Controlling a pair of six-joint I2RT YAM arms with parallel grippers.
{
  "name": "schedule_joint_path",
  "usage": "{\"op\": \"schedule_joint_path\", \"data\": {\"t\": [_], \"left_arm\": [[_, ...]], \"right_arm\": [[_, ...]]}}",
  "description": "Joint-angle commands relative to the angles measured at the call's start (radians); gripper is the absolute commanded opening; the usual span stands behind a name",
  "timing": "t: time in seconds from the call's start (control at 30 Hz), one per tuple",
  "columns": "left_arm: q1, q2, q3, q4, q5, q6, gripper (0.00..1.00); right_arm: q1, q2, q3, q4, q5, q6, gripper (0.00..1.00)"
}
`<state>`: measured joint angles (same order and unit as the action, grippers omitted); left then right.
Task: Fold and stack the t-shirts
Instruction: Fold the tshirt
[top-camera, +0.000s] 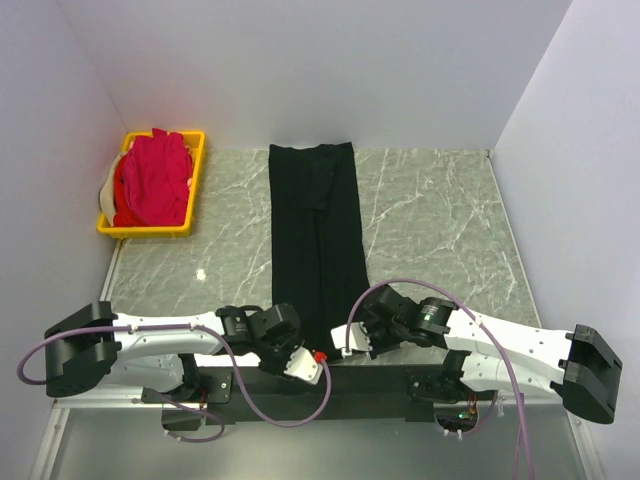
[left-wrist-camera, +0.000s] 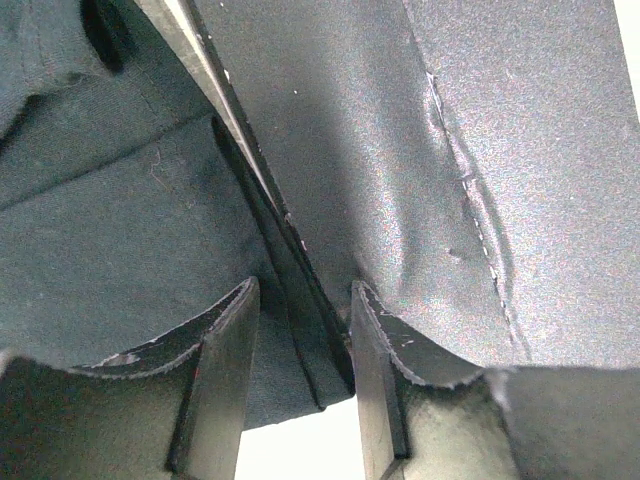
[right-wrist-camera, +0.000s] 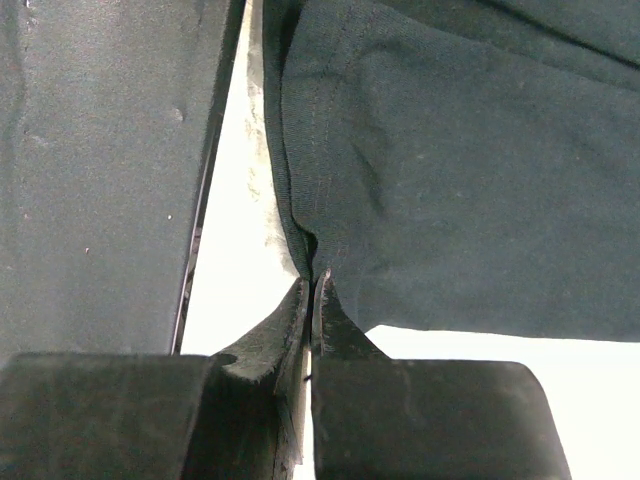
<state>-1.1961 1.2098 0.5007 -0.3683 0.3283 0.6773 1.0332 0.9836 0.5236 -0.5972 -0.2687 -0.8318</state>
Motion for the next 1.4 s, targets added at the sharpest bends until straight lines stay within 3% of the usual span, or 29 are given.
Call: {"op": "schedule_joint_path", "data": {"t": [0.0, 0.33, 0.67, 0.77, 0.8, 0.93, 1.37], "left_arm": [[0.047, 0.080, -0.045, 0.111, -0.225, 0.074, 0.42], [0.207, 0.100, 0.005, 0.091, -0.143, 0.174, 0.44], [0.208, 0.089, -0.002, 0.062, -0.118, 0.191, 0.44], [0.190, 0.082, -0.007, 0.034, -0.118, 0.191, 0.35], [0.175, 0.076, -0.008, 0.026, -0.120, 0.189, 0.20], [0.145, 0.005, 0.016, -0.062, -0.086, 0.168, 0.01], [0.127, -0.102, 0.117, -0.234, 0.121, 0.048, 0.01]], "right_arm": [[-0.012, 0.012, 0.027, 0.007, -0.010, -0.018, 0.00], [-0.055, 0.052, 0.041, 0.030, -0.009, -0.035, 0.00], [-0.082, 0.070, 0.056, 0.031, -0.009, -0.041, 0.00], [-0.084, 0.073, 0.062, 0.027, -0.010, -0.040, 0.00], [-0.084, 0.073, 0.067, 0.022, -0.012, -0.039, 0.00], [-0.084, 0.055, 0.090, -0.021, -0.027, -0.030, 0.00], [-0.053, -0.037, 0.112, -0.101, -0.069, 0.019, 0.00]]}}
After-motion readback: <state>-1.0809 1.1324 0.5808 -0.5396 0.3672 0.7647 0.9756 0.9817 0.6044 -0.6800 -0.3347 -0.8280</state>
